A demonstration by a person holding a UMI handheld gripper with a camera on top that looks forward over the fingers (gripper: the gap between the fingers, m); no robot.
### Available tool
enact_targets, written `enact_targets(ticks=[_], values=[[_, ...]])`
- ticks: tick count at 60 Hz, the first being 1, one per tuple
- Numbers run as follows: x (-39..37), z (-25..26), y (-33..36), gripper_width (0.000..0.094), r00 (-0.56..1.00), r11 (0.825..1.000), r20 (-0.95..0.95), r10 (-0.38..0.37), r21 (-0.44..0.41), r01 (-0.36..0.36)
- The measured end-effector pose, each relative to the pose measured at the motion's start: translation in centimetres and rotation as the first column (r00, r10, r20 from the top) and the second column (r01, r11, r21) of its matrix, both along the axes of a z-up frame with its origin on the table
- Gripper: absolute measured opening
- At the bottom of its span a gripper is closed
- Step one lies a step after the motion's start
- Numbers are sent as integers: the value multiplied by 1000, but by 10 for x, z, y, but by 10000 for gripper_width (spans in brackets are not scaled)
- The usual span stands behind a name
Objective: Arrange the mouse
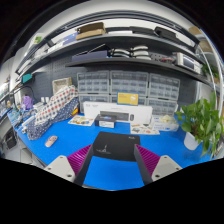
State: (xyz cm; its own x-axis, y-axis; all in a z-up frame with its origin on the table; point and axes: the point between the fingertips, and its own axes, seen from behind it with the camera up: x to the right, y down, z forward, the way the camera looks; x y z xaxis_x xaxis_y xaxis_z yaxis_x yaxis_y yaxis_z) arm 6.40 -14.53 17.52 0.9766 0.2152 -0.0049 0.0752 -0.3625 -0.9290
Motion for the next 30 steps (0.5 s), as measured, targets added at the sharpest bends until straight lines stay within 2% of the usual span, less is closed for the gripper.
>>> enact_targets(ticks=[17,30], values=[[-32,-77,-25,826,1000,995,21,2,-103,0],[-126,-134,-48,819,997,981,-3,71,-179,-70]])
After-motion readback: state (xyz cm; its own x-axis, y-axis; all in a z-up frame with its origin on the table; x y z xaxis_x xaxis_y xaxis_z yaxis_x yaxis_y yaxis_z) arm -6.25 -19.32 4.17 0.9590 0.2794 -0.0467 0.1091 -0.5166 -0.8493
